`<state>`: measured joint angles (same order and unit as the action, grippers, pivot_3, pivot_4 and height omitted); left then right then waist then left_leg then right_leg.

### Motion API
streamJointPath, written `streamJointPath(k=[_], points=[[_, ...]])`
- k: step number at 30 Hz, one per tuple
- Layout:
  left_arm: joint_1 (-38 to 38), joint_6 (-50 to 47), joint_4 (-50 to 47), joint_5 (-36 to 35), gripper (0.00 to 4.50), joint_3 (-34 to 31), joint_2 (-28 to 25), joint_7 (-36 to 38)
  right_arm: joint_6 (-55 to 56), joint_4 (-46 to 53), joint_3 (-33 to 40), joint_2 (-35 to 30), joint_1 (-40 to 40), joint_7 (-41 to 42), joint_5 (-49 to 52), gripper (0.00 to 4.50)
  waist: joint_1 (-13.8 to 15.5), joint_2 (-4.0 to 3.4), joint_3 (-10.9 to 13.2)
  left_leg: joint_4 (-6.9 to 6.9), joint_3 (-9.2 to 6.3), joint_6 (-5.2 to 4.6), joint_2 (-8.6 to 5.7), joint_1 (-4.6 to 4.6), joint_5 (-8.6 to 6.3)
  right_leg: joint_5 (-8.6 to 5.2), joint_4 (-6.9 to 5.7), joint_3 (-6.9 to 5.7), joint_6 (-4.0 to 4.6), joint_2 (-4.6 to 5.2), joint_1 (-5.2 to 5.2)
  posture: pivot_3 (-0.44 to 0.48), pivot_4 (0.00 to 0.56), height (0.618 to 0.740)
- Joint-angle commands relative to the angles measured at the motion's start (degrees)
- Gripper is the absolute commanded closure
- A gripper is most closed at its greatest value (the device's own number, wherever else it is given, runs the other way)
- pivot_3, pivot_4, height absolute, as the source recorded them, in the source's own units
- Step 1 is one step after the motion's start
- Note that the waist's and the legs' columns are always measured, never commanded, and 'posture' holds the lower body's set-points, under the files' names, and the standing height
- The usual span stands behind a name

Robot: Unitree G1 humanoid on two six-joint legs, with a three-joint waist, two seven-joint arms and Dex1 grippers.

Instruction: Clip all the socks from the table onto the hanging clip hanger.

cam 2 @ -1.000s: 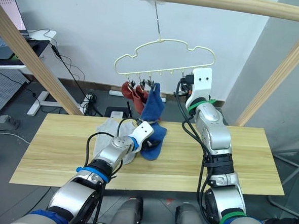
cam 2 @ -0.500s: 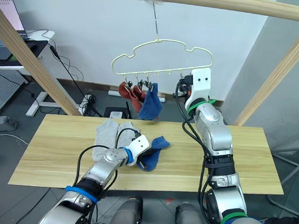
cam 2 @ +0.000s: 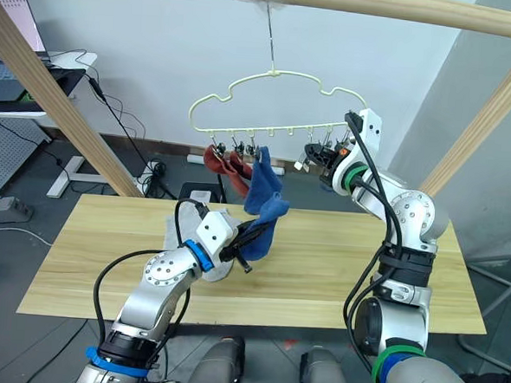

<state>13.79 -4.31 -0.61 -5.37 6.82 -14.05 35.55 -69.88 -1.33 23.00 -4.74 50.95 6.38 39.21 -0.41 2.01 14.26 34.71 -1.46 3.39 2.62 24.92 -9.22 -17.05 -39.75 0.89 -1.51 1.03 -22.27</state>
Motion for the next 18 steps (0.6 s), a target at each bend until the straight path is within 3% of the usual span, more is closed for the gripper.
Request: streamJointPath(k=[1, 18], points=[[1.34, 2.07, -1.71, -0.35, 4.46, 0.22, 1.16, -1.34, -3.41, 0.76, 1.95, 0.33, 0.50, -2.41, 2.06, 4.50, 0.00, 0.00, 0.00, -0.01, 0.00, 0.00, 0.00, 0.00, 0.00, 0.00, 0.00, 0.00, 0.00, 0.00, 0.00, 0.006, 0.198, 0.740], [6.10, 3.29, 0.44, 0.15, 4.46, 0.94, 1.74, -2.12, -4.57, 0.71, 2.34, 1.25, -0.17, -6.12, 4.78, 4.50, -0.03, 0.00, 0.00, -0.13, 0.00, -0.02, 0.01, 0.08, -0.01, 0.00, 0.29, -0.01, -0.01, -0.05, -0.01, -0.001, 0.214, 0.740]])
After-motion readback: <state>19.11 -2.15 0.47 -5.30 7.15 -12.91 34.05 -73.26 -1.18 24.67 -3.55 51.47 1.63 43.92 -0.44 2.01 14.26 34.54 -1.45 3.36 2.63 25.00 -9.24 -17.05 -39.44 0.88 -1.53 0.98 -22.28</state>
